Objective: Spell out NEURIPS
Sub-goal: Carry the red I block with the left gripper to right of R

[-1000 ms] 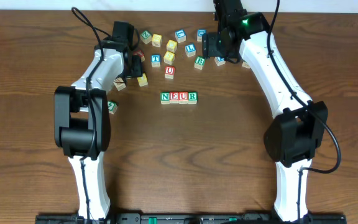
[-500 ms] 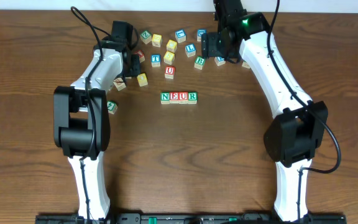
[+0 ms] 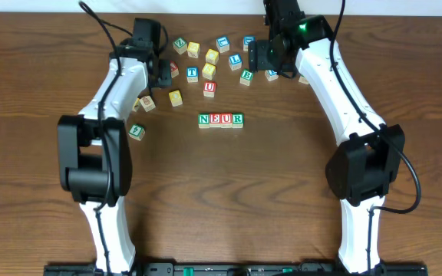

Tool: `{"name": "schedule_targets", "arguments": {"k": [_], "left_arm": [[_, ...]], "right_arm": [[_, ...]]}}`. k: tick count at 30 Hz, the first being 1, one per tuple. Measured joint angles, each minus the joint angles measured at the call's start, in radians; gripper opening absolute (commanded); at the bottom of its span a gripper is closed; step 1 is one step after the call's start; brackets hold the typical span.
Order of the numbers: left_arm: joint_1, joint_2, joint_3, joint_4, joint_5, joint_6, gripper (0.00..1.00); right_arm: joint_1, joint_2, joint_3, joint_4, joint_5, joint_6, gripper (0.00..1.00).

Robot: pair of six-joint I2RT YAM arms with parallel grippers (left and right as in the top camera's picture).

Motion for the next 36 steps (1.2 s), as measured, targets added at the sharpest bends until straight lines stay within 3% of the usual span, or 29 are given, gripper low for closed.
{"name": "schedule_targets", "arguments": {"k": [8,17,24,36], "left_arm": [[-0.045,-0.064,0.0,-0.014,-0.003,0.0,0.33],[-0.242,-0.156,0.0,-0.032,-0.003,-0.064,0.33],[-0.399,-0.156,0.0,-0.009,-0.002,-0.157,0.33],[-0.573,-0.055,0.0,0.034,-0.002,-0.289,0.33]], "right_arm": [[-0.012,0.0,0.0,0.0,0.01,0.0,0.82],[-0.166,0.0,0.0,-0.029,-0.003,0.0,0.8],[-0.269,0.0,-0.001,-0.068,-0.01,0.0,0.78],[-0.286,0.0,-0.001,-0.127,-0.022,-0.016,0.79]]}}
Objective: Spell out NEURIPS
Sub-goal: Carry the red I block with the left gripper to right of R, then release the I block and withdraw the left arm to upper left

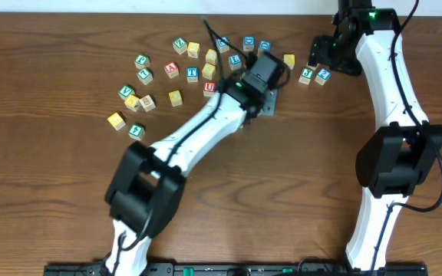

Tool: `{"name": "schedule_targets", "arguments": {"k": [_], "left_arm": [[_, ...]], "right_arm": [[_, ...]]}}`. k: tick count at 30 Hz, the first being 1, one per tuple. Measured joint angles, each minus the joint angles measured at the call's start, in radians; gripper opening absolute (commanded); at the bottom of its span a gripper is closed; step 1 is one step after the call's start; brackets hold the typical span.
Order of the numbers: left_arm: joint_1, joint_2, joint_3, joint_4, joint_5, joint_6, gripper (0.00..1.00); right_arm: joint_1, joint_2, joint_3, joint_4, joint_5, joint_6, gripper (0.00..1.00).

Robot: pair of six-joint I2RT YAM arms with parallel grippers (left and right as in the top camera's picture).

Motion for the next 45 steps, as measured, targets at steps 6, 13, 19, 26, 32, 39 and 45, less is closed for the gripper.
{"name": "schedule_targets", "arguments": {"k": [6,13,19,26,32,39,45], "left_arm": [[-0.013,0.07,0.0,-0.003,0.0,-0.044,0.33],[-0.013,0.082,0.0,-0.004,0.0,-0.081,0.33],[-0.013,0.1,0.0,-0.005,0.0,-0.104,0.34],[-0.013,0.159,0.0,-0.006,-0.001,-0.126,0.34],[-0.013,0.159,0.0,-0.001,0.0,-0.134,0.5],[-0.013,0.158,0.0,0.006,0.0,-0.135,0.53],[-0.013,0.108,0.0,0.014,0.0,-0.108,0.53]], "right_arm": [[0.0,0.0,0.0,-0.015,-0.002,-0.009,0.8],[0.0,0.0,0.0,-0.019,-0.002,-0.018,0.81],[0.0,0.0,0.0,-0.019,-0.002,-0.021,0.81],[0.0,0.0,0.0,-0.029,-0.002,-0.021,0.81],[0.0,0.0,0.0,-0.03,-0.002,-0.021,0.82],[0.0,0.0,0.0,-0.03,-0.002,-0.021,0.84],[0.0,0.0,0.0,-0.03,-0.002,-0.021,0.85]]}}
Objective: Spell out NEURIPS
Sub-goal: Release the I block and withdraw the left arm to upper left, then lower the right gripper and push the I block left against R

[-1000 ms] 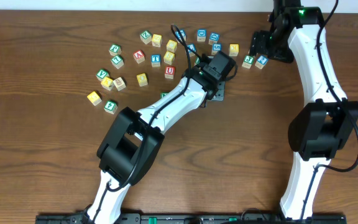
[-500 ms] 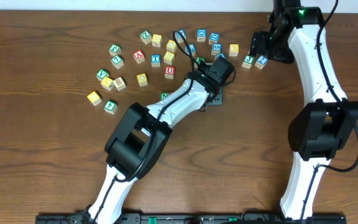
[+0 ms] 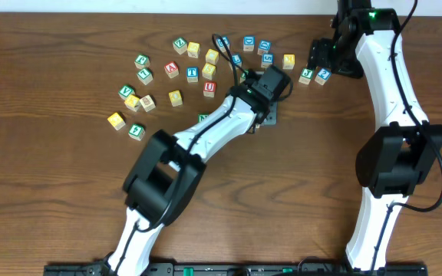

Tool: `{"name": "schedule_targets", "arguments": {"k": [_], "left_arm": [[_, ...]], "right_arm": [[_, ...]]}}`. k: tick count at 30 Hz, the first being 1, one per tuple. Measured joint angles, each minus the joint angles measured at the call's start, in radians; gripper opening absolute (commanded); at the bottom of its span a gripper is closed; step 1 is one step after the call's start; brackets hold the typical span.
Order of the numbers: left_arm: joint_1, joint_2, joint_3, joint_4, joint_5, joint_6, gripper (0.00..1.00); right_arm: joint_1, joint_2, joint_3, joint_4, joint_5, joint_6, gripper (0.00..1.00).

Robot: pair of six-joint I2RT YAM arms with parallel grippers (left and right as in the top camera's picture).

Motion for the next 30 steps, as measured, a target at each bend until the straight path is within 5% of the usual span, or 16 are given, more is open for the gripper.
{"name": "schedule_targets", "arguments": {"k": [13,23,30], "left_arm": [[0.049,-0.288,0.0,-0.056,0.0,0.095,0.53],[0.376,-0.547,0.013,-0.224,-0.016,0.113,0.53],[0.514,-0.533,0.014,-0.271,-0.02,0.113,0.53]], "right_arm": [[0.0,0.0,-0.002,-0.062,0.0,0.0,0.83],[0.047,0.0,-0.163,-0.053,-0.008,-0.006,0.4],[0.112,0.0,-0.279,0.032,-0.046,-0.003,0.38]]}}
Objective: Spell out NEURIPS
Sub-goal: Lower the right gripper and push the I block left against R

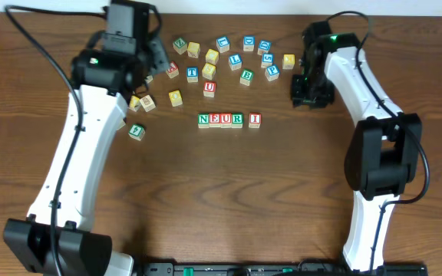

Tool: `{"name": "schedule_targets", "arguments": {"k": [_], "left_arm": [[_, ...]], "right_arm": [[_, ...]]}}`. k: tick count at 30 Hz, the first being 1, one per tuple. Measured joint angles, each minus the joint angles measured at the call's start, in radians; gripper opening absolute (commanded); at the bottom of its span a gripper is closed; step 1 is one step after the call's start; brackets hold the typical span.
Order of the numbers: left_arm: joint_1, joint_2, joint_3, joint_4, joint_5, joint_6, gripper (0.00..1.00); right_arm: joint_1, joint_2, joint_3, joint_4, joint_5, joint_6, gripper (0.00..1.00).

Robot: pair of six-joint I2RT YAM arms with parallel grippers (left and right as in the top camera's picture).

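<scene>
A row of letter blocks [221,119] reads N, E, U, R on the table's middle. An I block [255,119] stands just right of the R with a small gap. A blue P block [272,70] lies among the loose blocks behind. My left gripper [155,55] hangs over the left part of the loose blocks; its jaws are too dark to read. My right gripper [310,90] is low at the right end of the loose blocks, its fingers hidden under the wrist.
Several loose letter blocks [209,57] are scattered across the back of the wooden table [229,192]. A green block [136,131] lies alone at the left. Both white arms rise from the front edge.
My left arm, which reached across to the row's right end, is back at the far left. The I block now stands right of the R. My right gripper has come down and left from the back right corner.
At first the row read NEUR, with my left gripper at the left blocks and my right over the back right ones. Then my left arm lay across the row, its gripper near the right end, twice. Now it is back and the row reads NEURI.
</scene>
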Motion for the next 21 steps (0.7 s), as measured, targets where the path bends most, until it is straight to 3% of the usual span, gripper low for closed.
{"name": "schedule_targets", "arguments": {"k": [9,18,21], "left_arm": [[0.055,0.015,0.0,-0.001,-0.003,0.0,0.53],[0.054,0.087,0.0,-0.004,-0.003,0.0,0.53],[0.054,0.092,0.0,-0.005,-0.003,0.0,0.53]], "right_arm": [[0.049,0.0,-0.047,0.048,-0.02,0.007,0.31],[0.094,0.0,-0.083,0.106,-0.026,0.052,0.15],[0.102,0.0,-0.096,0.137,-0.025,0.068,0.15]]}}
